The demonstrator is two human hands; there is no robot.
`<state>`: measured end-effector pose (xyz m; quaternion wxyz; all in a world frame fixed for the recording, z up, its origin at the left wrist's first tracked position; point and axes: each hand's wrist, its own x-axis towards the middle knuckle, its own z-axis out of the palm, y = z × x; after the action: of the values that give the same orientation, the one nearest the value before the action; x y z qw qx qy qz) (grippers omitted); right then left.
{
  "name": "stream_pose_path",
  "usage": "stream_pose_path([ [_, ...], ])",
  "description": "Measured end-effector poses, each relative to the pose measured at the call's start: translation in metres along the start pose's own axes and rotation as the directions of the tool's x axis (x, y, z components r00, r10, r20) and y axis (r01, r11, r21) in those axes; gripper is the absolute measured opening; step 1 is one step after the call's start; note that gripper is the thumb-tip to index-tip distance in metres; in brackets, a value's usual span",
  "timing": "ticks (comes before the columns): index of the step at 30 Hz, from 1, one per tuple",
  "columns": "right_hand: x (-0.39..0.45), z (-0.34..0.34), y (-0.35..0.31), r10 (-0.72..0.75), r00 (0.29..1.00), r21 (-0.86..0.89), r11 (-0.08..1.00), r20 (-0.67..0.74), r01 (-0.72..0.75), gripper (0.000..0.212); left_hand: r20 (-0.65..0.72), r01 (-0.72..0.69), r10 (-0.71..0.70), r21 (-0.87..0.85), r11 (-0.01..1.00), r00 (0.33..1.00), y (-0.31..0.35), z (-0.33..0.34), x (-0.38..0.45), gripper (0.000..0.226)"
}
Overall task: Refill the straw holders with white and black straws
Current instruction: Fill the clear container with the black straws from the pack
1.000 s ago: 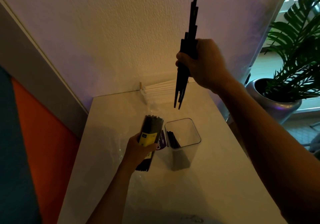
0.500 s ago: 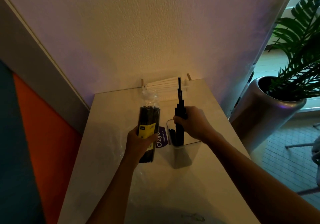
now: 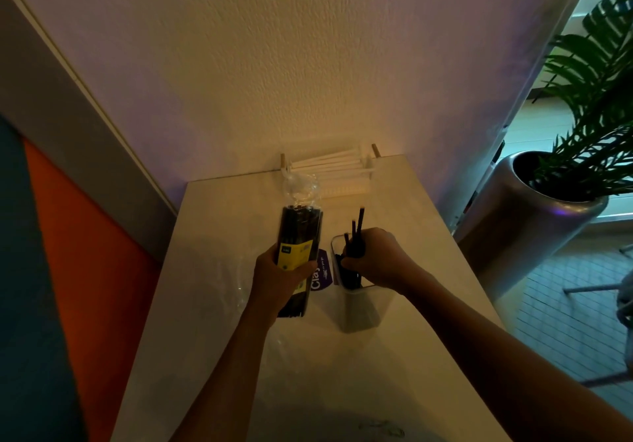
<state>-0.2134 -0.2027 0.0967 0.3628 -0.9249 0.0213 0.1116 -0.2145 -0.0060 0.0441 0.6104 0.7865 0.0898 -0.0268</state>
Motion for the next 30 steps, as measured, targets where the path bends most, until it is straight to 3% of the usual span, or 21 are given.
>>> stream_pose_path([
  [4,0.002,-0.001,0.0,-0.035,0.998,-0.087,0.995,0.043,0.038,0.026,0.012,-0.022,0.021,0.023,1.0,1.0,0.003,0.001,0.001,0.049],
  [9,-0.001,-0.012,-0.009,-0.046,0.998,0.002,0.999,0.048,0.046,0.032,0.025,-0.059,0.058,0.045,0.997,0.998,0.006,0.001,0.0,0.051],
  [12,-0.005,-0.032,-0.027,-0.18,0.96,0.053,0.979,-0.213,0.196,0.021,0.038,-0.103,0.101,0.068,0.992,0.994,0.008,0.0,-0.001,0.05],
  [14,-0.008,-0.048,-0.043,-0.299,0.852,0.035,0.937,-0.43,0.347,0.016,0.066,-0.139,0.133,0.105,0.985,0.989,0.007,0.0,-0.002,0.047],
  [16,-0.009,-0.061,-0.057,-0.412,0.774,-0.022,0.888,-0.481,0.459,0.016,0.098,-0.166,0.152,0.142,0.976,0.983,0.009,0.0,-0.004,0.045],
  [18,-0.006,-0.069,-0.065,-0.492,0.803,-0.077,0.864,-0.336,0.497,0.016,0.11,-0.173,0.156,0.164,0.971,0.982,0.008,0.0,-0.003,0.045],
  [21,0.001,-0.07,-0.066,-0.466,0.882,-0.11,0.883,-0.076,0.457,0.019,0.102,-0.193,0.177,0.181,0.964,0.979,0.009,-0.001,-0.003,0.047],
  [28,0.002,-0.072,-0.071,-0.409,0.909,-0.242,0.877,0.08,0.416,0.012,0.092,-0.211,0.195,0.222,0.952,0.976,0.009,-0.002,-0.003,0.044],
  [30,0.002,-0.073,-0.072,-0.382,0.917,-0.292,0.869,0.113,0.398,0.02,0.106,-0.214,0.194,0.229,0.95,0.975,0.009,-0.001,-0.003,0.044],
])
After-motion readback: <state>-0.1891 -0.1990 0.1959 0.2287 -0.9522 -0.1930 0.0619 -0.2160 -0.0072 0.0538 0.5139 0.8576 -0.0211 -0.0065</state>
